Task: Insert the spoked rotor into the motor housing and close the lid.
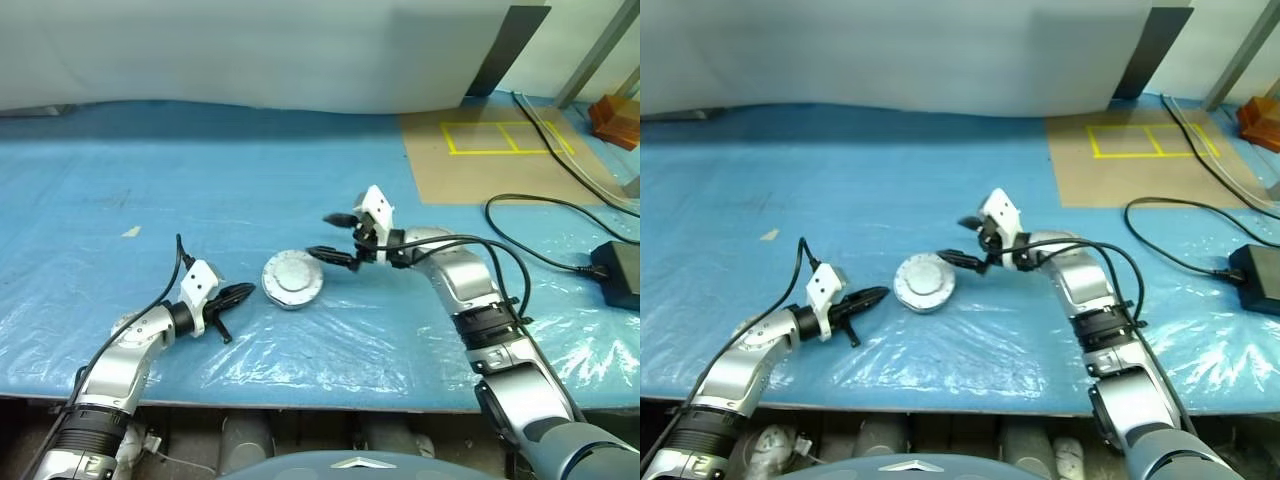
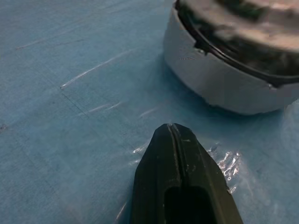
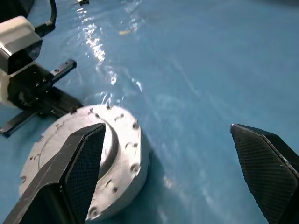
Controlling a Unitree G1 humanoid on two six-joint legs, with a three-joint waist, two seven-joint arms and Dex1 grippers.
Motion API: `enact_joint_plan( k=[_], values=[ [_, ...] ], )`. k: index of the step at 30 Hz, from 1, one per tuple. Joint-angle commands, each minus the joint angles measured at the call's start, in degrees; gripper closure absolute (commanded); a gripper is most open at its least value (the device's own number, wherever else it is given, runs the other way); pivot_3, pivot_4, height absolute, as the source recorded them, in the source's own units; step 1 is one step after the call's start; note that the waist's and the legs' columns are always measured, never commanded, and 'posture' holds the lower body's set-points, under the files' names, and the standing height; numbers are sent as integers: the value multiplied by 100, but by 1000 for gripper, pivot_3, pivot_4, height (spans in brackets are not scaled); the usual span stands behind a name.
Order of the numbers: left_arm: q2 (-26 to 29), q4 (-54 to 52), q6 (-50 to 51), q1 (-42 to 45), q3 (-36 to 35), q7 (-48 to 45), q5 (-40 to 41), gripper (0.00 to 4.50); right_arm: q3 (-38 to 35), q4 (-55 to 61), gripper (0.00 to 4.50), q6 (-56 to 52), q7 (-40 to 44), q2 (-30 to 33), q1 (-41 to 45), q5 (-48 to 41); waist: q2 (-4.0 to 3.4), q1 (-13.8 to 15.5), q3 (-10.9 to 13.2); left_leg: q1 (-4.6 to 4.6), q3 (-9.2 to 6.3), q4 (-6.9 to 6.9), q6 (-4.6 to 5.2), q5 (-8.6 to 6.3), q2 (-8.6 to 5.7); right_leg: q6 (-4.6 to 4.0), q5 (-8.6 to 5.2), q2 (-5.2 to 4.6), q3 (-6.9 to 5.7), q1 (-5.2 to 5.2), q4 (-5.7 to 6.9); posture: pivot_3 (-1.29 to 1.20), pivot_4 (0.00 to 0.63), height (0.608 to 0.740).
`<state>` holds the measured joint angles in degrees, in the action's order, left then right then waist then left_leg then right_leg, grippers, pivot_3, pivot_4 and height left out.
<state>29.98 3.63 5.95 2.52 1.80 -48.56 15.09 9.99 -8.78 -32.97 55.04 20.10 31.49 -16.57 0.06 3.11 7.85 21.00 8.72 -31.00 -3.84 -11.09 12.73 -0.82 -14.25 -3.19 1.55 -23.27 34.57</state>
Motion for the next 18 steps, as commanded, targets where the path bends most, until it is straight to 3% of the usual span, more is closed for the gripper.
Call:
enact_joint_plan(
  k=[1, 5, 9, 12, 18],
  values=[
    [16, 47, 62, -53, 105, -41, -114, 4500, -217, 415, 12, -1513, 70, 100, -244, -751, -6, -2, 4, -1, -3, 0, -3, -2, 0, 0, 0, 2, 1, 0, 1, 0, 150, 740],
    [60, 108, 26, -60, 85, -36, -181, 4500, -780, 524, 12, -3007, -122, -66, -187, -1654, -19, -25, 16, -13, -5, -8, -4, -2, 1, 0, 1, 1, 2, 0, 10, 0, 150, 740],
    [103, 15, 96, -103, -101, -124, 14, 4500, -1141, 336, 12, -3496, -305, -55, -118, -1955, -20, -21, 16, -22, -2, -15, -4, -2, 2, -1, 0, -2, 6, 3, 12, 0, 150, 740],
    [147, -114, 240, -86, -311, -197, 289, 4500, -1018, 391, 12, -3092, -364, 47, -226, -1745, -20, -20, 17, -21, 0, -18, -4, -2, 2, -2, 0, -3, 6, 4, 12, 0, 150, 740],
    [266, -119, 221, -153, -366, -200, 263, 4500, -513, 838, 12, -818, -625, -66, -71, -729, -19, -50, 20, -10, 0, -17, -5, -2, 5, -3, 2, 1, 2, -4, 17, 0, 150, 740]
  ],
)
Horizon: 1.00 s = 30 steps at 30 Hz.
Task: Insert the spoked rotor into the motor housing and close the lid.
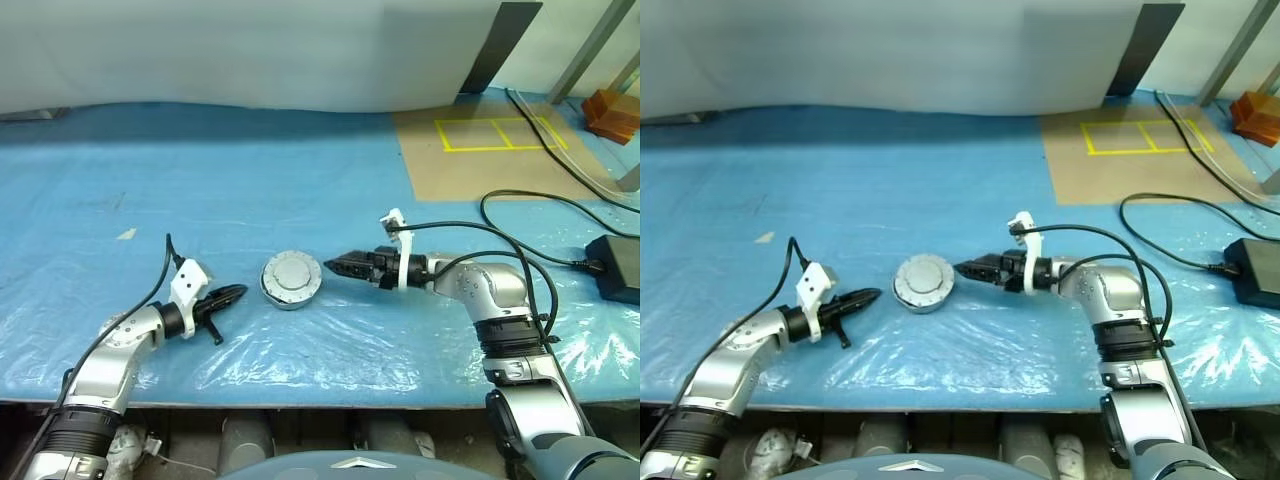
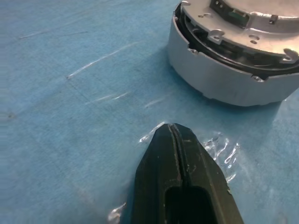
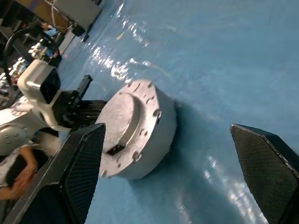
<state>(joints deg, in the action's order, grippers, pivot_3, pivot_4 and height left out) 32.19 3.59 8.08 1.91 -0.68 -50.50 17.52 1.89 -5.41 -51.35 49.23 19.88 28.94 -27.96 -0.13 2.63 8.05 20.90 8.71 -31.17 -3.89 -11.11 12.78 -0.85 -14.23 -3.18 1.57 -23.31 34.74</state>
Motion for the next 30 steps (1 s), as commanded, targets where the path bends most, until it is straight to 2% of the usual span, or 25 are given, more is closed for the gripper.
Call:
enact_joint_plan(
  k=[1, 4, 10, 13, 23, 30],
  values=[
    [34, -191, 22, -134, -129, 1, 56, 4500, 445, 585, 12, 1371, -66, -49, 250, 612, 1, -7, 1, 0, 0, 0, 0, 0, -1, 0, 0, 0, 0, 0, 0, 0, 150, 740],
    [39, -579, 38, -391, -177, -135, 267, 4500, 877, 745, 12, 2072, 234, 64, 420, 969, 6, -29, 5, 0, -1, -1, 0, 0, 0, 0, 0, 1, 0, -1, 1, 0, 150, 740],
    [87, -1677, 66, -867, -415, -331, 790, 4500, 1516, 693, 12, 2584, 1170, 303, 497, 1074, 41, 33, 26, 11, -6, -5, 0, -1, 0, 0, 0, -1, -7, 2, 0, 0, 150, 740],
    [263, -2072, 217, -899, -533, -366, 929, 4500, 1706, 548, 12, 2658, 1381, 267, 576, 1114, 51, 24, 33, 10, -9, -13, 0, -1, 5, -1, 1, 1, -8, 2, 9, 0, 150, 740],
    [214, -2125, 288, -857, -254, -190, 685, 4500, 1999, -687, 12, 3535, 1324, -204, 735, 1767, 51, -28, 33, 5, -8, -30, 0, 0, 4, -7, 6, 2, -5, 4, 19, 0, 150, 740],
    [153, -1898, 223, -798, -220, -109, 545, 4500, 2184, -914, 12, 3878, 1297, -296, 565, 2150, 51, -23, 33, 5, -10, -47, 1, 0, 6, -8, 6, 1, -5, 4, 38, 0, 150, 740]
  ],
)
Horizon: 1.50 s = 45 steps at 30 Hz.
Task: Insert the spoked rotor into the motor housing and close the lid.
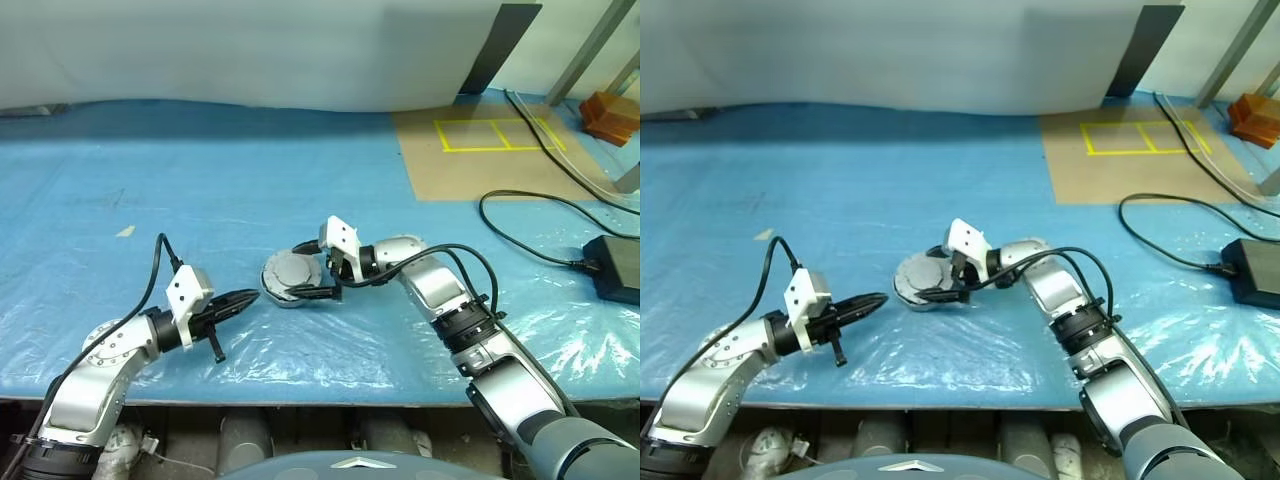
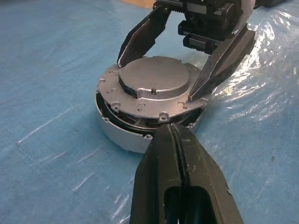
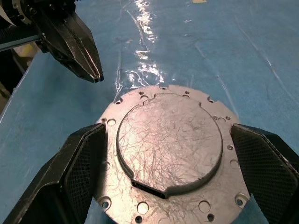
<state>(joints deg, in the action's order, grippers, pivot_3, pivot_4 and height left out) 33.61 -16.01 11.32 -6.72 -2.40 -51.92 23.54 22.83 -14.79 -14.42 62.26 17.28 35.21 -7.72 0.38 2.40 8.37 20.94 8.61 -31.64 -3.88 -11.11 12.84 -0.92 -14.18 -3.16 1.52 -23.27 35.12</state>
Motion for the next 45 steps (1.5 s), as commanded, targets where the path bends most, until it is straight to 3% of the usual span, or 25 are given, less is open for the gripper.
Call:
enact_joint_plan(
  k=[1, 4, 10, 23, 33, 45],
  values=[
    [17, 126, -122, 83, -57, 21, -74, 4500, 112, 4, 12, 223, -22, -55, -81, 169, 0, -1, 0, -2, 0, -6, 0, 0, 0, 0, 0, 0, 1, 0, 8, 0, 150, 740],
    [20, 235, -165, 133, -66, 10, -115, 4500, 150, -57, 12, 323, -50, -91, -98, 280, 0, -7, 0, -6, 0, -27, 0, 0, 4, -1, -1, 0, 4, 0, 26, 0, 150, 740],
    [-47, 239, -176, 172, -36, 42, -132, 4500, 57, -101, 1554, 386, -63, -167, -86, 297, 0, -5, 0, -6, 0, -59, 1, -1, 5, -7, -4, -2, 9, 1, 45, 0, 150, 740],
    [-117, 307, -174, 205, -56, 76, -173, 4500, -119, 360, 1555, -537, -180, -698, 90, 12, 0, -20, 0, -9, 0, -58, 1, -1, 8, -6, -2, 0, 10, -1, 51, 0, 150, 740],
    [-173, 322, -170, 259, 21, 122, -224, 4500, 199, -284, 1555, 204, -330, -471, -237, 670, 0, -17, 0, -11, 0, -58, 1, -1, 7, -5, -2, 0, 10, 0, 52, 0, 150, 740],
    [-209, 405, -177, 331, 43, 160, -260, 4500, 303, -559, 1555, 191, -774, -707, -447, 816, 2, -31, -2, -77, 9, -52, 3, -2, 7, -31, -16, 1, 24, 44, 54, 0, 150, 740]
  ],
)
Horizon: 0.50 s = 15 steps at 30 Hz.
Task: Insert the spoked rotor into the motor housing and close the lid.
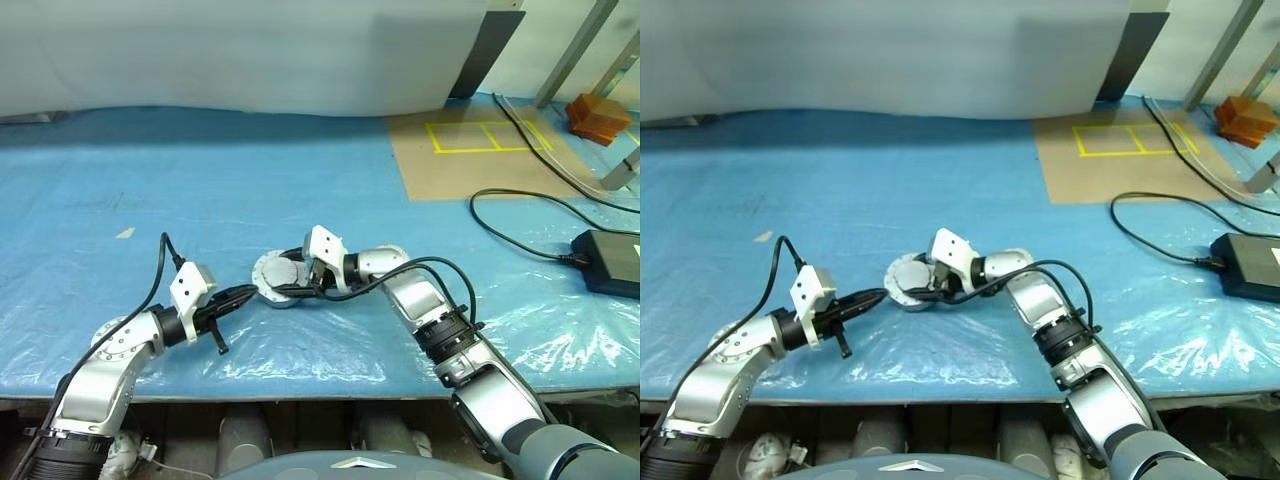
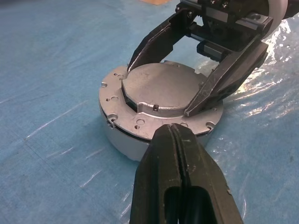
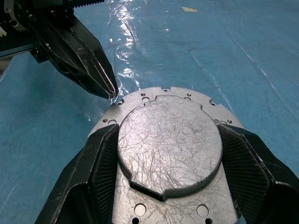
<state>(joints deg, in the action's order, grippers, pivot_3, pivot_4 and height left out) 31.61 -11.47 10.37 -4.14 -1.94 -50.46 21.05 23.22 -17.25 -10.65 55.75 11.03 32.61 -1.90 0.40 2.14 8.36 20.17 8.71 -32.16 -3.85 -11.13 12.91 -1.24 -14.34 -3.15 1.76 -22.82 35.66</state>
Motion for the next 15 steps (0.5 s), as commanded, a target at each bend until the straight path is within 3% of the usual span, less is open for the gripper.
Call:
enact_joint_plan(
  k=[1, 8, 15],
  values=[
    [-10, -48, -85, 76, 5, 16, -19, 4500, 321, -365, 1555, -167, -147, -90, -188, 297, 0, -13, 0, -3, 1, 1, 0, 0, 0, -1, 0, 0, 2, 1, 0, 0, 150, 740],
    [-56, -18, -106, 113, 33, 62, -75, 4500, 640, -859, 1555, 394, -239, 94, -255, 822, 1, -113, -19, -13, 1, 5, 1, -1, -1, -3, 1, 0, 4, 9, 0, 0, 150, 740],
    [-116, 84, -170, 155, 49, 89, -149, 4500, 665, -952, 1555, 269, -445, 89, -213, 931, -7, -119, -37, -21, 0, 9, 24, -14, -2, -1, 0, -1, 5, 13, -1, 0, 150, 740]
  ],
)
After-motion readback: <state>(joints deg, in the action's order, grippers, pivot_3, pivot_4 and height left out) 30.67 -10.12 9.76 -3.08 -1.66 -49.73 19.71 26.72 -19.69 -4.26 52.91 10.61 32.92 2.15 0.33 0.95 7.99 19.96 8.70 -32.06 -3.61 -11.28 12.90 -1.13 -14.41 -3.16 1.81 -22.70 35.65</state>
